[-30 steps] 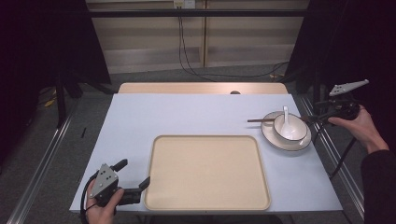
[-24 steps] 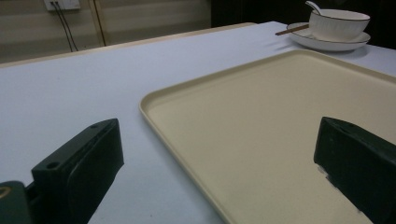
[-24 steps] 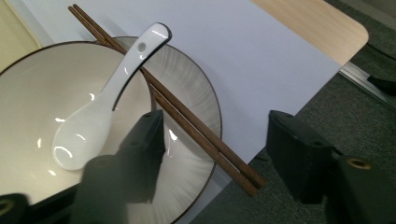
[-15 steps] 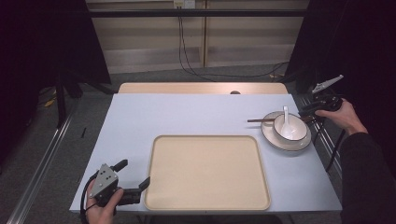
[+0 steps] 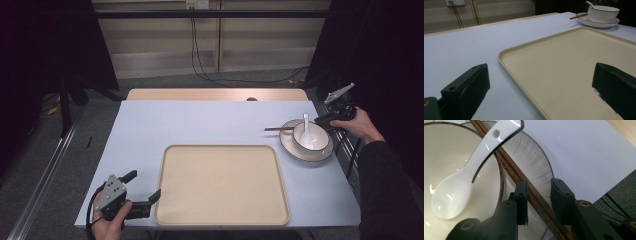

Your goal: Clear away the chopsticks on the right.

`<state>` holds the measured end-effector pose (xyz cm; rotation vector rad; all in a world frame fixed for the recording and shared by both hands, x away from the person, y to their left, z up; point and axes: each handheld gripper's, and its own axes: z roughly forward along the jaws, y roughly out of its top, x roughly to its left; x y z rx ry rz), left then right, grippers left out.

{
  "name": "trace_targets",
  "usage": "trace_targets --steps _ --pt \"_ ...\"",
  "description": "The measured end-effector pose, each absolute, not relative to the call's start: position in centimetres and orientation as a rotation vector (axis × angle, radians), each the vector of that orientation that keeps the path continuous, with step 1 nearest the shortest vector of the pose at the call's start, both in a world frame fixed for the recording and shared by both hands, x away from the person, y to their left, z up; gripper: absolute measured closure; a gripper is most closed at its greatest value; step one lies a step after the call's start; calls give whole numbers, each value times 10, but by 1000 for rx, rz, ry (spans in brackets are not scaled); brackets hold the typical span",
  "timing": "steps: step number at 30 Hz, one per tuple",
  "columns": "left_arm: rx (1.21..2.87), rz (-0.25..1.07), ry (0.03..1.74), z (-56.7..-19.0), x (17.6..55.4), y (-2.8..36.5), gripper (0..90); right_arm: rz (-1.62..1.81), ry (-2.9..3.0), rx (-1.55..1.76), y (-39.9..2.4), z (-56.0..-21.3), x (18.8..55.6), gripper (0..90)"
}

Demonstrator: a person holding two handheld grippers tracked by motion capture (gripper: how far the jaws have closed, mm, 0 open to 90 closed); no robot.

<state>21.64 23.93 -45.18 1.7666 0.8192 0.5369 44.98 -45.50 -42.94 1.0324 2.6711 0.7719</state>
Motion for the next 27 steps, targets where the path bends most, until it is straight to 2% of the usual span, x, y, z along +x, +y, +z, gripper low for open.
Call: trace_targets --steps 9,27 --pt "1768 536 816 -452 217 239 16 860 2636 1028 -458 -427 450 713" --pt "1773 536 811 -452 218 238 16 790 2655 996 -451 -436 451 752"
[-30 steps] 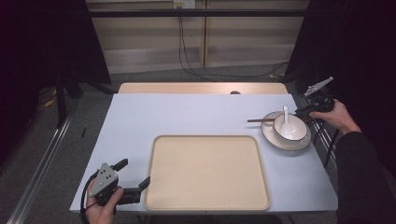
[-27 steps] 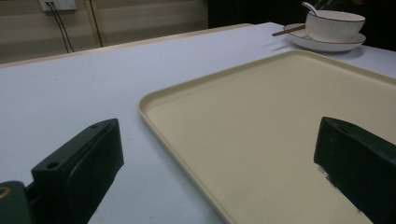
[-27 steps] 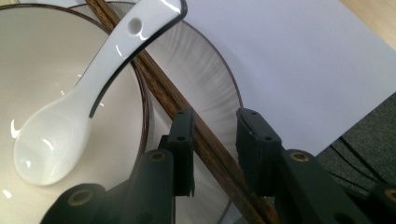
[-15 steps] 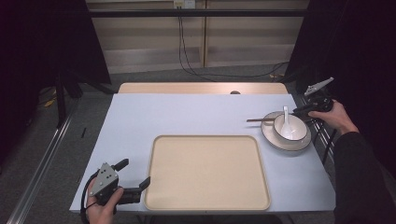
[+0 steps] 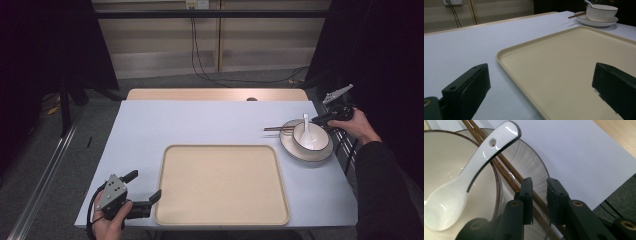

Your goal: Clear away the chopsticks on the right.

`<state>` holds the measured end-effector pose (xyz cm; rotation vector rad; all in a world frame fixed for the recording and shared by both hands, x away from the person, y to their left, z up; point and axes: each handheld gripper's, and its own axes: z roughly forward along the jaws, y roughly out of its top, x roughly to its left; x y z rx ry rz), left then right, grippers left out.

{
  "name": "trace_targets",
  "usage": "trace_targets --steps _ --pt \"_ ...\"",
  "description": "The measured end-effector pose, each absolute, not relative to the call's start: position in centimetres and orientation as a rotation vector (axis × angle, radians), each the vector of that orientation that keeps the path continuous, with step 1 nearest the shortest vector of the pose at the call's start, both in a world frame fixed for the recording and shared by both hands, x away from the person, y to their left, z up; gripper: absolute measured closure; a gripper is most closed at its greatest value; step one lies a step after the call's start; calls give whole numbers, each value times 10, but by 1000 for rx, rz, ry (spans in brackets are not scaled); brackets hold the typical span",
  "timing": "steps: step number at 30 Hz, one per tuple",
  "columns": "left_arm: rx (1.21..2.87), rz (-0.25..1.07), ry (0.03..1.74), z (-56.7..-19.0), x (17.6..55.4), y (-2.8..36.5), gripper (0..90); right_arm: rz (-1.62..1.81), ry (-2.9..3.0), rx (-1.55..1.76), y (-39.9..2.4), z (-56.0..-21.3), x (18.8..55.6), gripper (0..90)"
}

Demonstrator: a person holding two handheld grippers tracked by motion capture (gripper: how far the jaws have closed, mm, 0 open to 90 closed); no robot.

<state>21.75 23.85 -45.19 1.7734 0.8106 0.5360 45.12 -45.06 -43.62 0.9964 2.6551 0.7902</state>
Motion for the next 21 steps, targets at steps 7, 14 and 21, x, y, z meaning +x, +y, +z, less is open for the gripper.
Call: trace_targets --steps 7,14,21 --pt "1778 531 804 -452 218 238 17 798 2654 961 -449 -439 452 746" --pt "1782 541 800 -452 217 239 17 785 2658 875 -446 -443 451 766" --pt "1779 539 799 -451 217 238 18 793 2633 860 -446 -446 450 849"
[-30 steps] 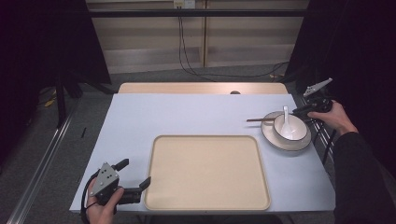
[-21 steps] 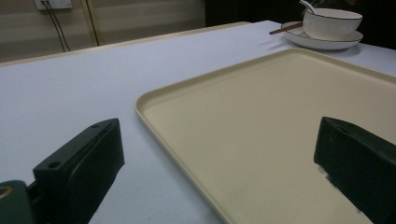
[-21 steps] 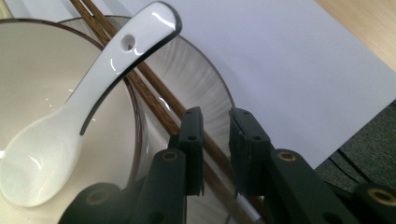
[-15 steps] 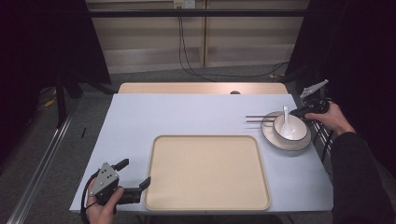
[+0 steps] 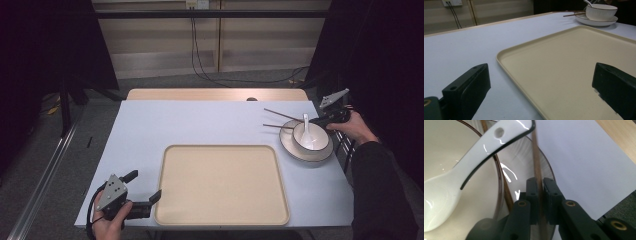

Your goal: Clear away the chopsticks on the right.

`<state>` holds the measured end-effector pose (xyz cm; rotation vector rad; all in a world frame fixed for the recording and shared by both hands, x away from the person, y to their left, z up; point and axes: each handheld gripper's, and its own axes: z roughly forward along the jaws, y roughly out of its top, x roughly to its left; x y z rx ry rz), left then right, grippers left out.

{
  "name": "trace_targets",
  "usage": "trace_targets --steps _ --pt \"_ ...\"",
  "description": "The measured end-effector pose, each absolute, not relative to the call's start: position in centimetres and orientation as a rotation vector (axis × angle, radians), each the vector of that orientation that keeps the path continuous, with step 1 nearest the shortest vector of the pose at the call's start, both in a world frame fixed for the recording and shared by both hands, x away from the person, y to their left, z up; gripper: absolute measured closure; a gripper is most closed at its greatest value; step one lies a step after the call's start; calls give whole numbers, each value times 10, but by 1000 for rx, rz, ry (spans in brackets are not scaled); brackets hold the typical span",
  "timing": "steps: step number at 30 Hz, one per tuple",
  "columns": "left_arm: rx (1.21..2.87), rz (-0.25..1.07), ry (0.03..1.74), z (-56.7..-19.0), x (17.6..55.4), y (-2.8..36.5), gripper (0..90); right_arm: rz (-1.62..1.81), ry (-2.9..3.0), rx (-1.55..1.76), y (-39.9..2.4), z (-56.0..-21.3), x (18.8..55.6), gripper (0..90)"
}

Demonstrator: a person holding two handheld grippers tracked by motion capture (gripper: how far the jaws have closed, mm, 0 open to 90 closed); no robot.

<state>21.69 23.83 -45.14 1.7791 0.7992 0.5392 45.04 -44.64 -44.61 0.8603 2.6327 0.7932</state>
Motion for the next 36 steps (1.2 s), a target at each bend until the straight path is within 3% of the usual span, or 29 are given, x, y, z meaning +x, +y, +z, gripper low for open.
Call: trace_targets --steps 16,36 --pt "1760 566 803 -449 215 241 18 877 2512 995 -454 -431 441 850" --pt "1748 564 792 -448 214 242 19 1138 2307 1261 -461 -388 390 851"
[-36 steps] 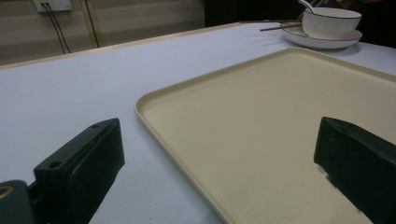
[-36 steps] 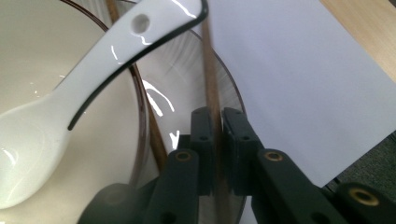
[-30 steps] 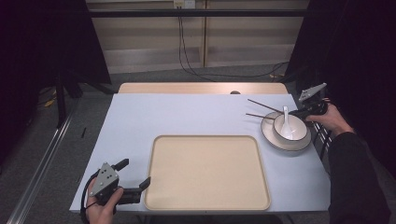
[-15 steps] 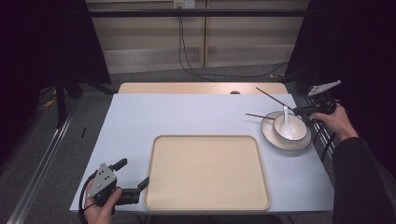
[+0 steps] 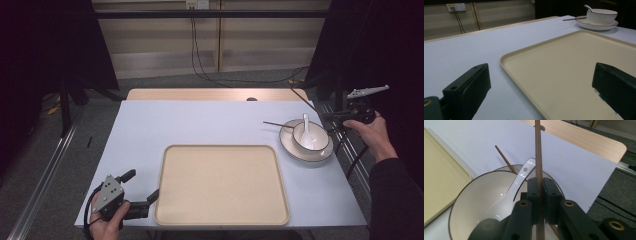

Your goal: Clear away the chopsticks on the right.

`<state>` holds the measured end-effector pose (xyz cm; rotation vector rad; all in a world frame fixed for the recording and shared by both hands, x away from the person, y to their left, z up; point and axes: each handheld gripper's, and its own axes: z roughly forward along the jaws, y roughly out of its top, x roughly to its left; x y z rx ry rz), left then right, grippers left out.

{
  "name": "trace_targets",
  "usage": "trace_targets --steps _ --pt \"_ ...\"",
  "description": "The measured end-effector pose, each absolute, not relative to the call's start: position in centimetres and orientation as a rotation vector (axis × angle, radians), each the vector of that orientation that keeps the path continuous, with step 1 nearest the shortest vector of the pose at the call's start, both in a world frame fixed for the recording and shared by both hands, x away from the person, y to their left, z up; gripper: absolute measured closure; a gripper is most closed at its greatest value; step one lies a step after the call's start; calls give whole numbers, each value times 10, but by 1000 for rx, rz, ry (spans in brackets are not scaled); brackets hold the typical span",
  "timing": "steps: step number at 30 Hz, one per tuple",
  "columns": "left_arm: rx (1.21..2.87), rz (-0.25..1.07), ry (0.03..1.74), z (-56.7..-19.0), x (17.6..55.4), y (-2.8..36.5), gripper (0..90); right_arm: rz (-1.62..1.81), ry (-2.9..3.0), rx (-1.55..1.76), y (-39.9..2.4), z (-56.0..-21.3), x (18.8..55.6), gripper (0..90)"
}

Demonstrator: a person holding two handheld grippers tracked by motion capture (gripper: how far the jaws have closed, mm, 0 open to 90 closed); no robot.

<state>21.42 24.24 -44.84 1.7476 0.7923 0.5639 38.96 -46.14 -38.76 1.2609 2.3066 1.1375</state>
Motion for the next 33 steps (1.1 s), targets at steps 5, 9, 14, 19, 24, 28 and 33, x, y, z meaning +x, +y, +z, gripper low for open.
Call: trace_targets --steps 5,9,14,19,24,28,33 --pt "1752 575 790 -448 213 243 19 1147 2271 1300 -455 -379 367 851" --pt "1740 576 791 -448 212 243 20 1154 2235 1338 -454 -372 345 852" --pt "1733 588 795 -447 210 243 20 1206 2191 1400 -452 -373 317 852" --pt "1740 594 786 -446 211 243 20 1237 2178 1430 -438 -379 291 852" --pt "1735 590 780 -446 211 243 20 1244 2168 1469 -414 -388 266 851" --pt "1736 597 777 -446 210 243 20 1269 2169 1493 -396 -393 244 851" --pt "1733 594 780 -446 210 243 20 1296 2167 1560 -373 -408 227 851"
